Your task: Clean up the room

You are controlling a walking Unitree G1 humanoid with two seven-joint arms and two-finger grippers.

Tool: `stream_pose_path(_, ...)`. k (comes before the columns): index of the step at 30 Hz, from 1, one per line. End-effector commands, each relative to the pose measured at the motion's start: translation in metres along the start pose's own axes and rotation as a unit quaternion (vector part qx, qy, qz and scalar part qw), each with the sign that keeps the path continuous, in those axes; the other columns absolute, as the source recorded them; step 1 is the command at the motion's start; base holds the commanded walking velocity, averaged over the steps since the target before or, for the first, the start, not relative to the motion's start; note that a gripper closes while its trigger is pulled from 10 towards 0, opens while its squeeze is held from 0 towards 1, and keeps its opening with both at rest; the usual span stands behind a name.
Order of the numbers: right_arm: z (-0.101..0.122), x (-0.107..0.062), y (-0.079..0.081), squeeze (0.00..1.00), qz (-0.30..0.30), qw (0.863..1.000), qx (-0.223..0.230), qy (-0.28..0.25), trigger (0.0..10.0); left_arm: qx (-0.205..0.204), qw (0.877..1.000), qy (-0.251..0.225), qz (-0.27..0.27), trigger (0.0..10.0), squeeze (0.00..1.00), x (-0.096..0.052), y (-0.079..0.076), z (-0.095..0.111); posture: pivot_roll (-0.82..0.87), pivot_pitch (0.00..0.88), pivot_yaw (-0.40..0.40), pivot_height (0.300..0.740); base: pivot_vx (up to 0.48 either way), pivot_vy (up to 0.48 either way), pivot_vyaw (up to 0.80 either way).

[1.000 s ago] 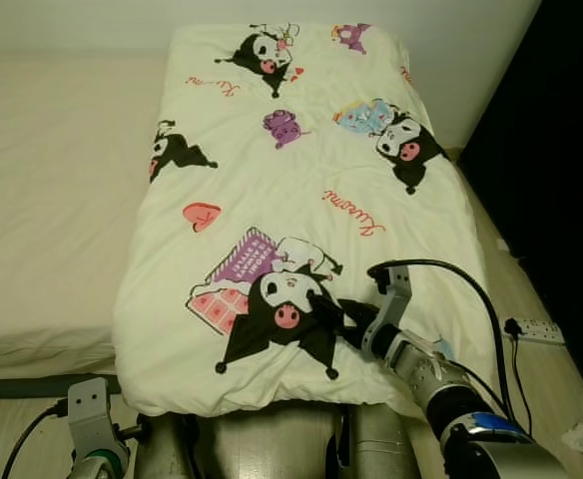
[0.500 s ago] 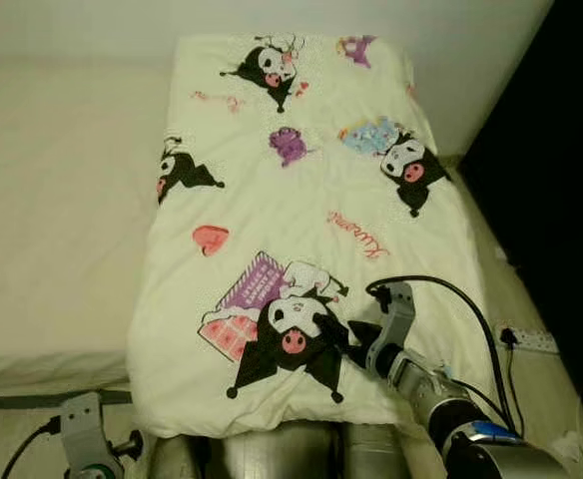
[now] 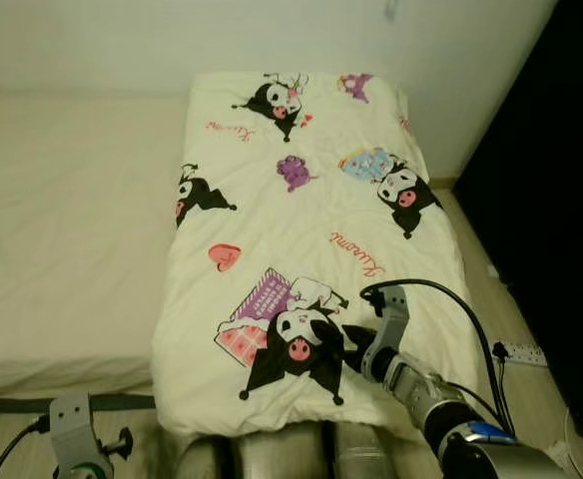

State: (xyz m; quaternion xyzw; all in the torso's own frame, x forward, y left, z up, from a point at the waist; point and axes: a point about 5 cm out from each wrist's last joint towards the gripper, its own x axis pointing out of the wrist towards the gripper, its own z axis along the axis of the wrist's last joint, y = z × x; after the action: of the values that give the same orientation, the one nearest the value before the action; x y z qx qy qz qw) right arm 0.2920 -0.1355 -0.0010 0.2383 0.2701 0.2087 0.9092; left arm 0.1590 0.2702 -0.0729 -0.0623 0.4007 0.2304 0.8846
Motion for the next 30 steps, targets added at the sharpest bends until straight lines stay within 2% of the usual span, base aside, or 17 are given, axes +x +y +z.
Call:
stream_pose_path(1,-0.008,-0.003,-0.003,0.00,-0.008,1.000,-0.001,0.013,10.0,0.003,1.000,0.022,-0.001,10.0,0.00,-0.002,-0.001,-0.011,-0.07,0.029,0.010,0.700,0.000,0.000,0.00)
stream_pose_path(8,-0.018,-0.008,-0.009,0.00,-0.029,0.999,0.001,0.030,10.0,0.010,1.000,0.026,-0.009,10.0,0.00,-0.003,-0.006,-0.014,-0.07,0.029,0.012,0.735,-0.360,0.000,0.00)
stream_pose_path(18,-0.037,-0.019,-0.020,0.00,-0.065,0.996,-0.006,0.067,10.0,0.013,0.999,0.035,-0.011,10.0,0.00,-0.004,-0.010,-0.019,-0.07,0.028,0.011,0.740,0.000,0.000,0.00)
stream_pose_path(20,-0.049,-0.025,-0.025,0.00,-0.092,0.990,-0.030,0.101,10.0,0.016,0.999,0.043,-0.012,10.0,0.00,-0.005,-0.012,-0.022,-0.07,0.026,0.010,0.740,0.000,0.000,0.00)
stream_pose_path(22,-0.059,-0.030,-0.031,0.00,-0.128,0.979,-0.073,0.142,10.0,0.017,0.999,0.047,-0.015,10.0,0.00,-0.005,-0.015,-0.023,-0.07,0.024,0.010,0.740,-0.323,0.000,0.00)
stream_pose_path(26,-0.066,-0.035,-0.034,0.00,-0.142,0.973,-0.089,0.159,10.0,0.020,0.998,0.050,-0.019,10.0,0.00,-0.005,-0.016,-0.025,-0.07,0.024,0.010,0.740,-0.370,0.000,0.00)
stream_pose_path(27,-0.074,-0.041,-0.038,0.00,-0.162,0.966,-0.097,0.176,10.0,0.025,0.998,0.053,-0.021,10.0,0.00,-0.006,-0.017,-0.027,-0.07,0.024,0.010,0.740,-0.480,0.000,0.00)
stream_pose_path(30,-0.078,-0.045,-0.042,0.00,-0.177,0.961,-0.103,0.186,10.0,0.027,0.998,0.055,-0.021,10.0,0.00,-0.006,-0.018,-0.028,-0.07,0.022,0.013,0.740,-0.480,0.000,0.00)
